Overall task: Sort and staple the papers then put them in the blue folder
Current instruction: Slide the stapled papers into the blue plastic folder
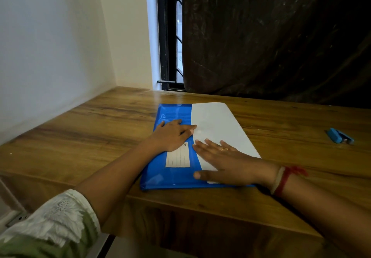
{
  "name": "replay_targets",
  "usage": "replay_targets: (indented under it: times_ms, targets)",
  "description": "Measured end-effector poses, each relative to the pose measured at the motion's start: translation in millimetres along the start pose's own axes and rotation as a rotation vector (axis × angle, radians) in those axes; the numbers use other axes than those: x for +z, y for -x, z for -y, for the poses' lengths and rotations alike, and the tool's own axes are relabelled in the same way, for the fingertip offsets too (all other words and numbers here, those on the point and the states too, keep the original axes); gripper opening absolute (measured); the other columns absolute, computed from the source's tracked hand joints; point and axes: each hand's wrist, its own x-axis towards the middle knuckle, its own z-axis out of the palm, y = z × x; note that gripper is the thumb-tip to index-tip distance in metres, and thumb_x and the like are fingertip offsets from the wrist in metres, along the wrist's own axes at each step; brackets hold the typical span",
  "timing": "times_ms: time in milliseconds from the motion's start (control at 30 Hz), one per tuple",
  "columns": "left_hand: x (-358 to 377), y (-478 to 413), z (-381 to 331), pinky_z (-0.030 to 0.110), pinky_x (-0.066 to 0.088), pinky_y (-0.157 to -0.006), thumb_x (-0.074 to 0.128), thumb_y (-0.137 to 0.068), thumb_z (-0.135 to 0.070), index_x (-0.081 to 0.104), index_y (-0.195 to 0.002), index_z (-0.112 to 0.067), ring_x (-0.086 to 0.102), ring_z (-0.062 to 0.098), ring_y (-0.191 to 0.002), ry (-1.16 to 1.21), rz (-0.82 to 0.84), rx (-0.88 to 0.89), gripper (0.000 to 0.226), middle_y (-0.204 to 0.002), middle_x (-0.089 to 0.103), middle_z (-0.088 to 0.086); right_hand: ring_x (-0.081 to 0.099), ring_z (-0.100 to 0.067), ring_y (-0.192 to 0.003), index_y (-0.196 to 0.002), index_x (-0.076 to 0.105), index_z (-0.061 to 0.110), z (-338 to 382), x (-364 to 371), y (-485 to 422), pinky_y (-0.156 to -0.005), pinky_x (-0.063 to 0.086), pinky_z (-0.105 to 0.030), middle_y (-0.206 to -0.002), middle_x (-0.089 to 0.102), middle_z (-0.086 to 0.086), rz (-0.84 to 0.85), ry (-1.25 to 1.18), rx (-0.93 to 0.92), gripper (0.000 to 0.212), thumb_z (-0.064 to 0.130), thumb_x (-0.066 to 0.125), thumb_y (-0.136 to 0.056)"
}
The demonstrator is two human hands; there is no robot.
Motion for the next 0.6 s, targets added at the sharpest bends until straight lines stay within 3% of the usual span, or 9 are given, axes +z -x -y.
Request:
replay_targets:
  times_ms: [167,300,333,400,467,533,600]
  targets:
    - [-1,-1,0,0.050,0.009,-0.118,0.025,-0.099,-0.056,0.030,-0.143,-0.052,0.020,0.020,-0.146,-0.016,-0.005,0.026,0.044,-0.157,0.026,0.004,-0.019,-0.001,-0.144,-0.153,-0.008,0.035,7,4,41,-0.121,-0.011,-0.036,-0.160,-0.016,0.018,0.066,-0.060,-0.161,0.092,0.076,0.020,-0.075]
    - [-4,-2,5,0.051,0.009,-0.118,0.032,-0.085,-0.076,0.029,-0.141,-0.056,0.018,0.019,-0.146,0.013,0.053,0.074,0.060,-0.158,0.023,0.002,-0.004,0.016,-0.140,-0.142,0.010,0.046,5,5,40,-0.116,-0.010,-0.020,-0.152,0.006,0.031,0.164,-0.340,-0.366,0.098,0.098,0.007,-0.059]
    - [-7,-2,6,0.051,0.008,-0.118,0.033,-0.077,-0.083,0.027,-0.141,-0.057,0.016,0.019,-0.147,0.010,0.086,0.080,0.070,-0.159,0.020,0.001,0.008,0.017,-0.139,-0.138,0.022,0.043,1,1,38,-0.116,-0.003,-0.016,-0.149,0.019,0.029,0.188,-0.469,-0.414,0.099,0.100,0.010,-0.058]
    - [-11,-5,8,0.052,0.004,-0.119,0.034,-0.064,-0.090,0.023,-0.142,-0.057,0.013,0.021,-0.147,-0.005,0.144,0.089,0.085,-0.160,0.015,0.000,0.040,0.000,-0.135,-0.130,0.051,0.029,-9,-11,33,-0.117,0.022,-0.020,-0.142,0.048,0.014,0.127,-0.775,-0.432,0.093,0.094,0.028,-0.067]
    - [-12,-7,11,0.051,0.003,-0.118,0.037,-0.062,-0.090,0.022,-0.143,-0.057,0.012,0.021,-0.147,0.017,0.157,0.096,0.089,-0.160,0.014,-0.002,0.052,-0.012,-0.127,-0.122,0.062,0.024,-25,-24,20,-0.113,0.037,-0.033,-0.135,0.059,0.004,-0.132,-0.925,-0.294,0.080,0.084,0.040,-0.075]
    - [-10,-8,12,0.049,0.005,-0.118,0.044,-0.065,-0.088,0.023,-0.144,-0.054,0.015,0.018,-0.147,0.059,0.115,0.106,0.088,-0.159,0.019,-0.007,0.042,-0.013,-0.134,-0.134,0.056,0.027,-41,-31,-4,-0.118,0.028,-0.043,-0.145,0.049,0.004,-0.356,-0.659,-0.102,0.073,0.075,0.031,-0.084]
    - [-9,-7,11,0.046,0.007,-0.117,0.050,-0.070,-0.083,0.020,-0.148,-0.046,0.019,0.016,-0.145,0.061,0.073,0.115,0.092,-0.158,0.022,-0.010,0.022,-0.014,-0.146,-0.149,0.036,0.029,-52,-33,-30,-0.122,0.010,-0.042,-0.157,0.031,0.007,-0.290,-0.338,-0.053,0.074,0.068,0.021,-0.087]
